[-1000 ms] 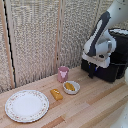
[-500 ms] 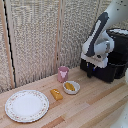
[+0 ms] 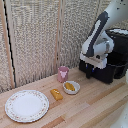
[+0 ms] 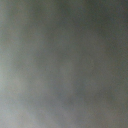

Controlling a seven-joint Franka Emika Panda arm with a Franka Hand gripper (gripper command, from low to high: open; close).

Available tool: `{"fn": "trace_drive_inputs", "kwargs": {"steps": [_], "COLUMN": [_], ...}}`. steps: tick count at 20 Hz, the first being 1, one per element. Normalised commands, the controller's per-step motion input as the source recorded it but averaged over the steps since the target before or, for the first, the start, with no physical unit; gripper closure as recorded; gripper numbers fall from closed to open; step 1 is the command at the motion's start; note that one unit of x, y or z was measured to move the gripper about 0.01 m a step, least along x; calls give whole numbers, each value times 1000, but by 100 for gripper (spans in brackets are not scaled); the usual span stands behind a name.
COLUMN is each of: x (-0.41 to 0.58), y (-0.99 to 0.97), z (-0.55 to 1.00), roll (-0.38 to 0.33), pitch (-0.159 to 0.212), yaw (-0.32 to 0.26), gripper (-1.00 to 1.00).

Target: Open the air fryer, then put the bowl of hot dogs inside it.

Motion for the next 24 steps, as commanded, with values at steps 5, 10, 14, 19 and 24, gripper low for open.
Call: {"fn": "trace_drive_inputs", "kwargs": {"steps": [5,10,14,19,24], "x": [-3,-3,29,137,-49], "y": [169,110,154,170,299], "z": [-2,378,687,695,550], "roll": [-26,26,56,54,88], "pitch": [7,-5,-13,-20,68], "yaw": [-52,-10,-2,-7,30], "gripper": [-100,-100,-100,-100,-100]}}
